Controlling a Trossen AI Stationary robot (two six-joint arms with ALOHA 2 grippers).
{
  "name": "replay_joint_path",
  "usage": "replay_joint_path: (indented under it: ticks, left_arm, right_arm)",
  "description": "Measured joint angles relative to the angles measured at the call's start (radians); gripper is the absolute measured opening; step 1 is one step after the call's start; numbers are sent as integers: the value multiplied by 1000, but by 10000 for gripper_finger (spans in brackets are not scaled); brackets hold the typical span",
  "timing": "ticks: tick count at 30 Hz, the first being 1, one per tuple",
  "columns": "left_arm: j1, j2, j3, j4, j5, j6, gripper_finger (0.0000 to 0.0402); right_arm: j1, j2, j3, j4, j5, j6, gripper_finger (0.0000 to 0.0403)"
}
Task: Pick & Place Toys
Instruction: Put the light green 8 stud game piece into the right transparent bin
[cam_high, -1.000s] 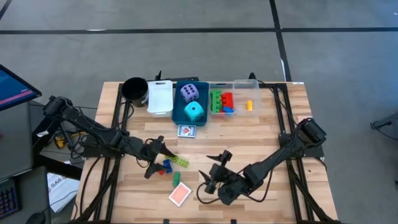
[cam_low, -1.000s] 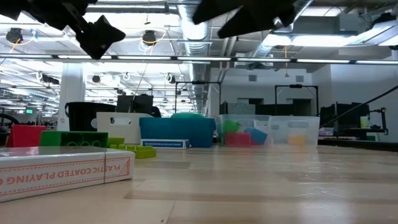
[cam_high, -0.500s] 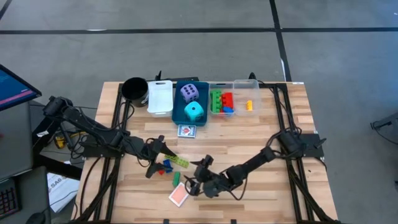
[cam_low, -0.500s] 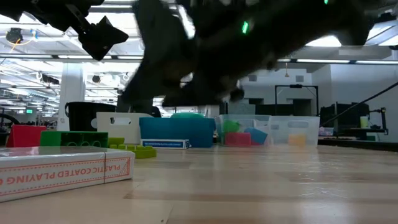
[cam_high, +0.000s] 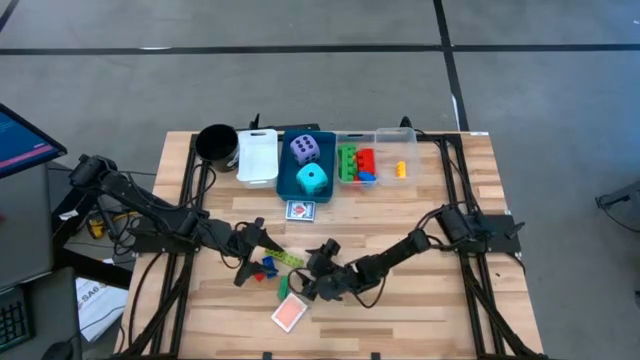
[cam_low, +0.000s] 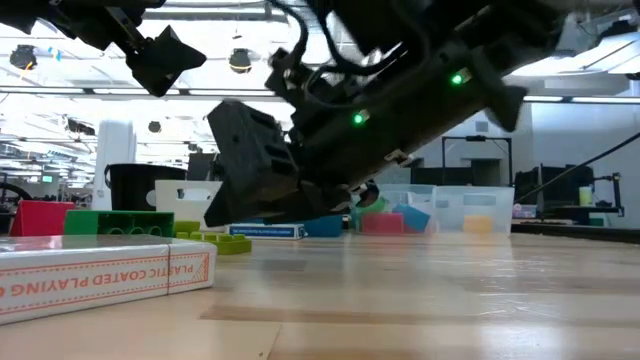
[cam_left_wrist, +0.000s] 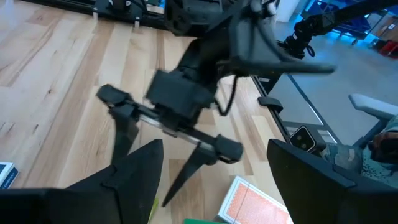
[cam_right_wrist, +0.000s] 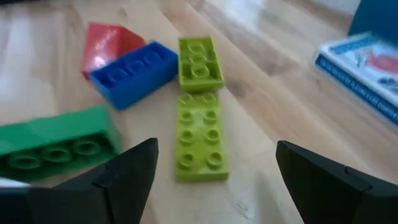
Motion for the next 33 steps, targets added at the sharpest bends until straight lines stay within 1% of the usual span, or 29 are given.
replay_joint_path:
  ticks: [4, 11, 19, 23, 27, 30, 33]
  left_arm:
    - [0, 0, 0, 0, 0, 0, 282]
    - [0, 0, 0, 0, 0, 0, 282]
    - [0, 0, 0, 0, -1, -3, 282]
    - [0, 0, 0, 0, -5, -4, 282]
    - [0, 0, 0, 0, -5, -4, 282]
    - [0, 0, 0, 0, -5, -4, 282]
    - [0, 0, 0, 0, -4, -4, 282]
  right_arm:
    - [-29, 0, 0, -59, -63, 38, 322]
    - [-47, 0, 0, -72, -97, 33, 322]
    - [-62, -3, 1, -76, -147, -52, 322]
    - [-85, -4, 2, -67, -210, -85, 322]
    - [-100, -5, 2, -66, -240, -97, 322]
    - [-105, -5, 2, -65, -249, -99, 315]
    - [-110, -6, 2, -66, -286, -100, 300]
